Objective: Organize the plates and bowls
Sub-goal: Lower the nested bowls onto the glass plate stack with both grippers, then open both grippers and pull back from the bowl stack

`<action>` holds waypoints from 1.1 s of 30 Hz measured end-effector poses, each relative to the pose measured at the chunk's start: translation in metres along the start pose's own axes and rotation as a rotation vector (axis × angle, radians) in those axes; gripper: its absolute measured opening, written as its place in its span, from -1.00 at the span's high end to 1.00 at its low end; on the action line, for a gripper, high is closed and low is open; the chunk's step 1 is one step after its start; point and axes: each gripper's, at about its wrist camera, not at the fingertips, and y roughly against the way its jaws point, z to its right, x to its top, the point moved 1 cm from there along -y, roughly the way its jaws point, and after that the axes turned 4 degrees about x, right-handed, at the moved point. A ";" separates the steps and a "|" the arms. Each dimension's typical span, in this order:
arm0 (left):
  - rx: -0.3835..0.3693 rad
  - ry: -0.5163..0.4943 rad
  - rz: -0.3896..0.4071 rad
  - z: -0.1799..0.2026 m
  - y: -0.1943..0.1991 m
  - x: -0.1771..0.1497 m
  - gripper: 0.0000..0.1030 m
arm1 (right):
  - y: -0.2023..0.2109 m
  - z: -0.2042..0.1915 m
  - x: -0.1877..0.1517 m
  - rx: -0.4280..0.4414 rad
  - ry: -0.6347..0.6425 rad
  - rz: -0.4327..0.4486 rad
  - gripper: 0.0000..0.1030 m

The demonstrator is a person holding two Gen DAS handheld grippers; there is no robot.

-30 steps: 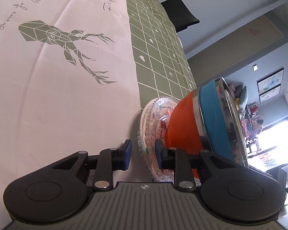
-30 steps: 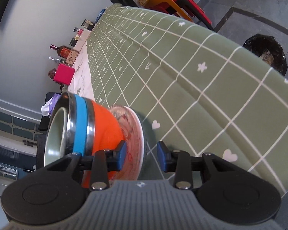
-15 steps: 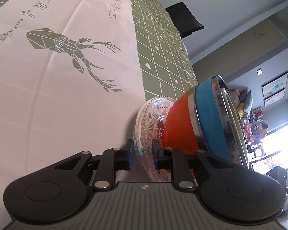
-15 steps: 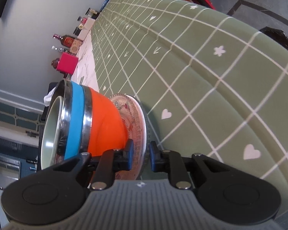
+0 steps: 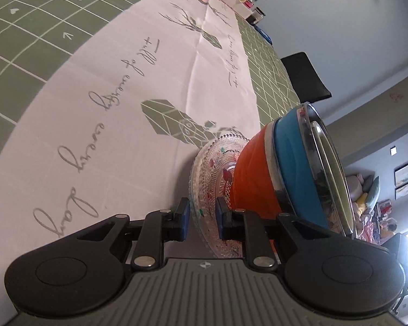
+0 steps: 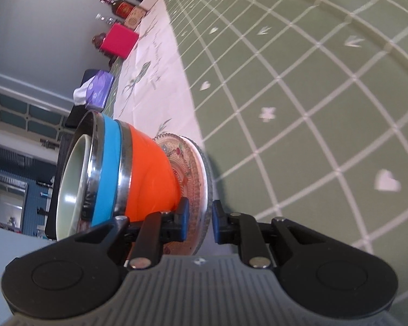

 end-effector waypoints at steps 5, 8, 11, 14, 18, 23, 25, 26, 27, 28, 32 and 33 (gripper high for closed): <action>0.026 0.029 0.034 -0.010 -0.001 0.019 0.58 | -0.024 -0.018 0.010 -0.010 0.055 -0.007 0.68; 0.036 0.031 0.046 -0.011 -0.006 0.029 0.58 | -0.034 -0.024 0.016 -0.009 0.070 -0.001 0.68; 0.035 0.033 0.055 -0.012 -0.009 0.034 0.58 | -0.041 -0.028 0.020 -0.012 0.084 0.008 0.67; 0.034 0.028 0.055 -0.012 -0.009 0.034 0.57 | -0.040 -0.027 0.021 -0.015 0.089 0.007 0.67; 0.047 -0.008 0.067 -0.008 -0.006 0.031 0.56 | -0.039 -0.029 0.021 -0.021 0.096 0.003 0.67; 0.114 -0.099 0.130 0.003 0.015 0.028 0.38 | -0.024 -0.041 0.019 -0.098 0.181 0.039 0.30; 0.162 -0.156 0.170 0.011 0.027 0.026 0.15 | -0.015 -0.047 0.017 -0.143 0.227 0.053 0.29; 0.185 -0.190 0.196 0.016 0.034 0.024 0.12 | -0.008 -0.052 0.016 -0.167 0.261 0.067 0.29; 0.204 -0.224 0.223 0.021 0.042 0.021 0.07 | -0.002 -0.056 0.014 -0.187 0.292 0.083 0.28; 0.224 -0.269 0.259 0.028 0.052 0.018 -0.04 | 0.005 -0.061 0.011 -0.204 0.326 0.102 0.25; 0.290 -0.432 0.378 0.056 0.085 -0.002 -0.22 | 0.036 -0.087 -0.005 -0.272 0.488 0.196 -0.11; 0.310 -0.460 0.396 0.063 0.092 -0.007 -0.22 | 0.042 -0.093 -0.011 -0.284 0.527 0.217 -0.16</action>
